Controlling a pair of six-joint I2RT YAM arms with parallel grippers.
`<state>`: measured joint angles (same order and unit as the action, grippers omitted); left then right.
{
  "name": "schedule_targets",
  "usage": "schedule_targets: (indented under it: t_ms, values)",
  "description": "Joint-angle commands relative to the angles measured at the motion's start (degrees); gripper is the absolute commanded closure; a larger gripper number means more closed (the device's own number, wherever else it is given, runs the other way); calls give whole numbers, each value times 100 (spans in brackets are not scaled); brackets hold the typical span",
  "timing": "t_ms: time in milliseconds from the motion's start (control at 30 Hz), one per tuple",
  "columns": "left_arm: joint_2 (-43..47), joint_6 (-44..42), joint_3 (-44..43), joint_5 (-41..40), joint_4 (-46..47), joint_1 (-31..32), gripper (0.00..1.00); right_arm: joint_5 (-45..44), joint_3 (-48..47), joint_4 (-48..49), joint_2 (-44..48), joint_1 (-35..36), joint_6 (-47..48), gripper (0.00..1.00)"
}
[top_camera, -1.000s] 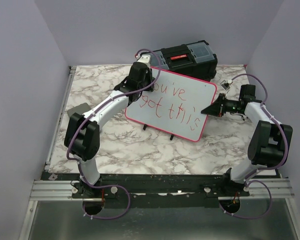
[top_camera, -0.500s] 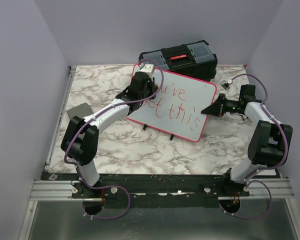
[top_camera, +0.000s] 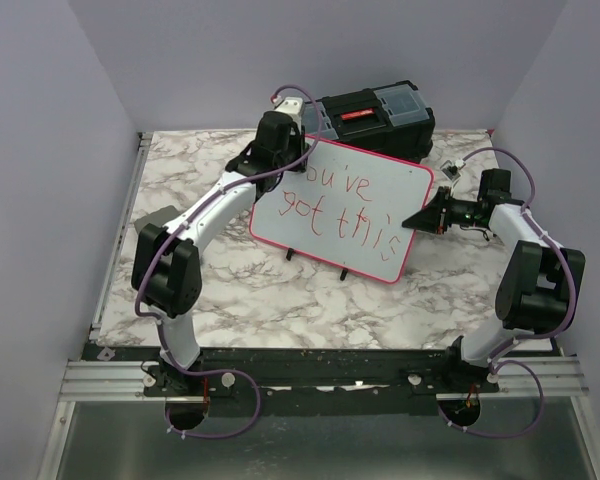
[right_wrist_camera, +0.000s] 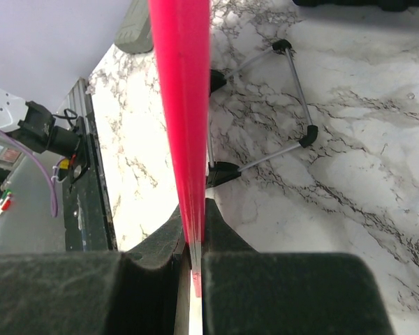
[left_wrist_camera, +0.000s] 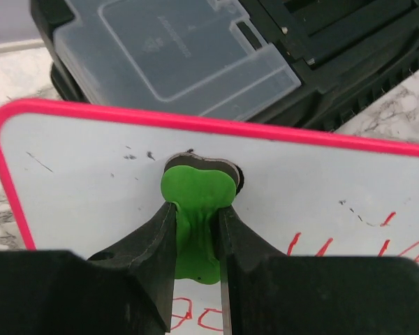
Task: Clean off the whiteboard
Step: Erase the whiteboard at the whiteboard stand.
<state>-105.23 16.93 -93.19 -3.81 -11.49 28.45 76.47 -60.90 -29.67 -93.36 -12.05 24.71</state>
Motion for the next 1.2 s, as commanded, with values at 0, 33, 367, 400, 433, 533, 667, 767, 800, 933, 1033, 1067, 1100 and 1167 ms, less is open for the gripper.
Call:
schedule_targets:
  t_ms: [0,33,367,400,433,533,667,767,800,933,1033,1067,1100,1167]
  values:
    - [-200,18,384,562,-45,171,100,83,-203,67,-57,44,280,99]
    - [-192,40,538,607,46,214,100,88,-203,66,-59,45,280,99]
    - [67,178,1589,645,444,561,100,79,-211,32,-57,39,323,99]
    - [99,196,1735,626,473,557,100,79,-211,23,-63,44,324,99]
    - [134,197,1874,604,505,557,100,79,-216,16,-67,39,332,99]
    - [218,242,2178,429,553,470,100,101,-229,-13,-86,43,358,99]
    - [275,366,2003,218,406,126,100,105,-255,-96,-103,41,429,99]
    - [118,240,1349,166,66,-85,100,105,-255,-100,-80,41,431,99]
    - [52,203,1107,161,-63,-135,100,105,-255,-105,-73,43,430,99]
    - [-241,36,126,169,-509,-191,100,95,-246,-109,-42,44,429,99]
    - [-424,12,-386,248,-709,-182,100,97,-255,-109,-52,45,429,99]
    - [-460,17,-478,274,-739,-176,100,97,-260,-109,-67,42,434,99]
    - [-487,21,-539,308,-750,-168,100,97,-255,-117,-75,41,438,99]
    - [-511,5,-554,380,-724,-98,100,97,-261,-120,-75,42,447,99]
